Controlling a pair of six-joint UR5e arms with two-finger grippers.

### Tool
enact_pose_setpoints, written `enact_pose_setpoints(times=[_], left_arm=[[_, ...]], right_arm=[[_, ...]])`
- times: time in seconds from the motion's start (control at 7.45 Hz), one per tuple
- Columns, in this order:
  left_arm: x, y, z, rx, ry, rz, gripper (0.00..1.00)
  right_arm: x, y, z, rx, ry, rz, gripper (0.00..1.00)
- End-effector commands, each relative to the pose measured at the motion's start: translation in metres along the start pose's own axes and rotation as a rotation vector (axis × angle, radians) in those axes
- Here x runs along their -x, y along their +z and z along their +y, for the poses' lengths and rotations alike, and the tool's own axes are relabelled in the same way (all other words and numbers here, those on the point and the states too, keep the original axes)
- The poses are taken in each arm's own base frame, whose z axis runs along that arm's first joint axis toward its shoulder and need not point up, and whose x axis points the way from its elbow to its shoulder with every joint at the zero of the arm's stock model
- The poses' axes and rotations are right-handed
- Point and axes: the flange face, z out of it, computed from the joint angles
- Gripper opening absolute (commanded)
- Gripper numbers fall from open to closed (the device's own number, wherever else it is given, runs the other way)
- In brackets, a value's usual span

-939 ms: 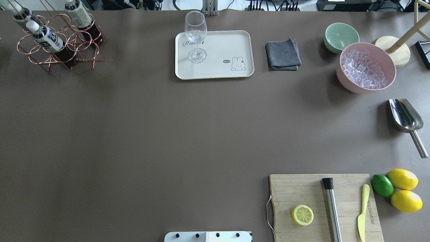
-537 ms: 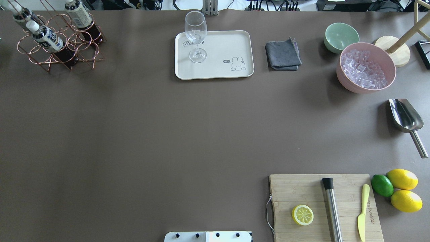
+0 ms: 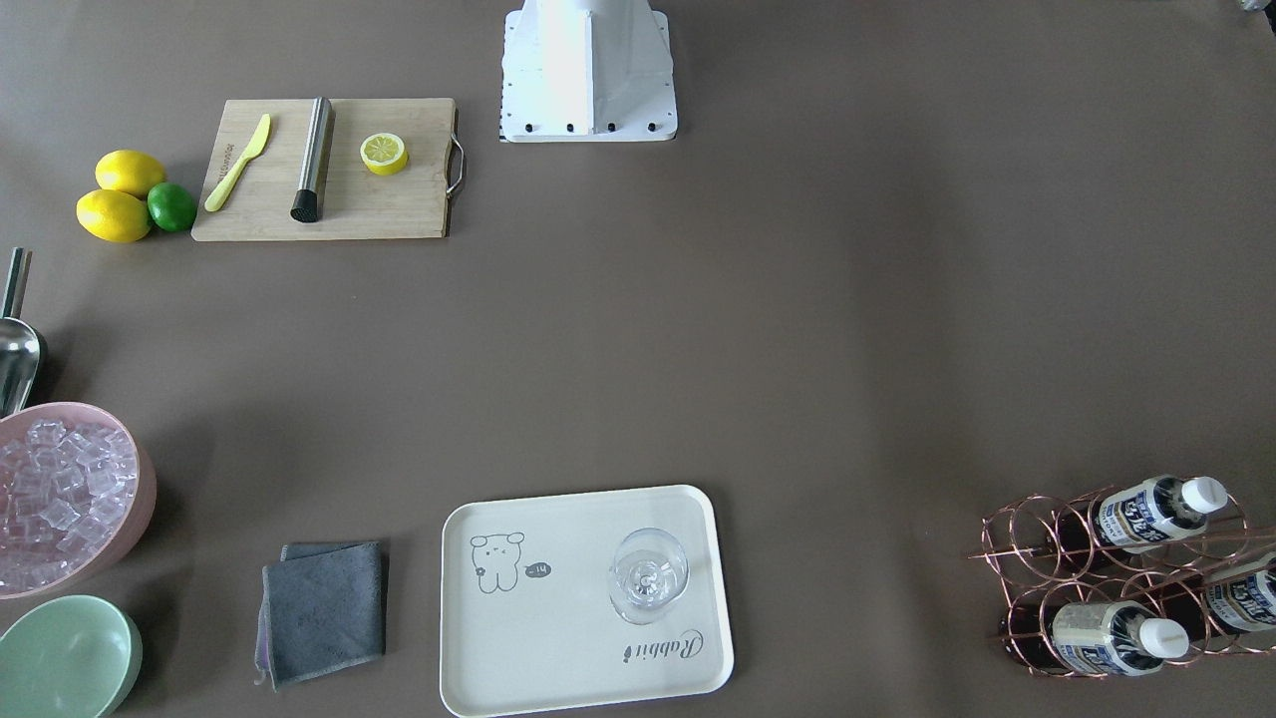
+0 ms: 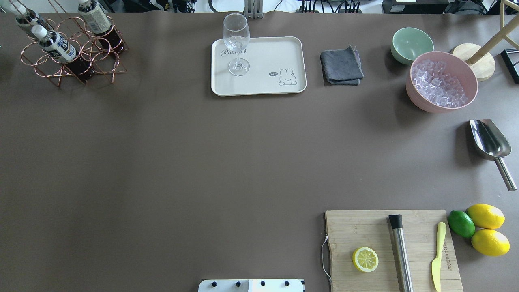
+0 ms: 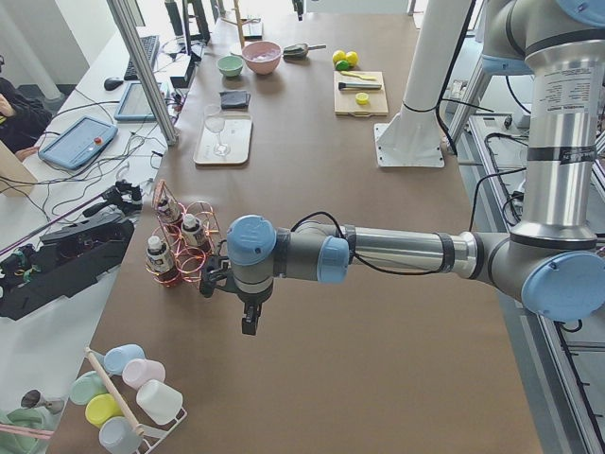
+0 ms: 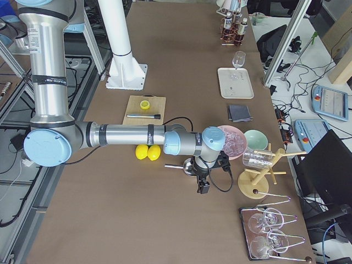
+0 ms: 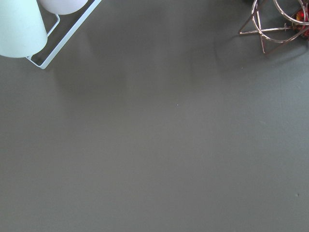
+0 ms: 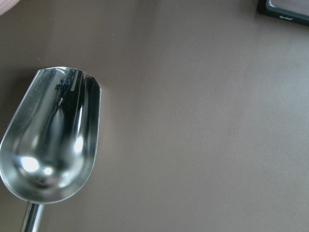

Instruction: Take tea from basket to plate

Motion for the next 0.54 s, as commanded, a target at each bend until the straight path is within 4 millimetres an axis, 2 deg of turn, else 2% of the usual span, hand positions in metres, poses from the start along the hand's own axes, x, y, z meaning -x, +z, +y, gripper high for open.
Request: enact_pose_setpoints(times=[0.0,0.4], left_arm=[[0.015,-0.012,0.001,-0.011,0.149,-0.093,0.98],[0.015,-0.013,-0.002,-0.009,0.154,-0.114,0.98]], right_arm=[[-0.003,-0.011,0.001,-0.022,0.004,0.006,1.00],[-0.005,-0.012,0.012,-0.023,0.018,0.003,1.00]])
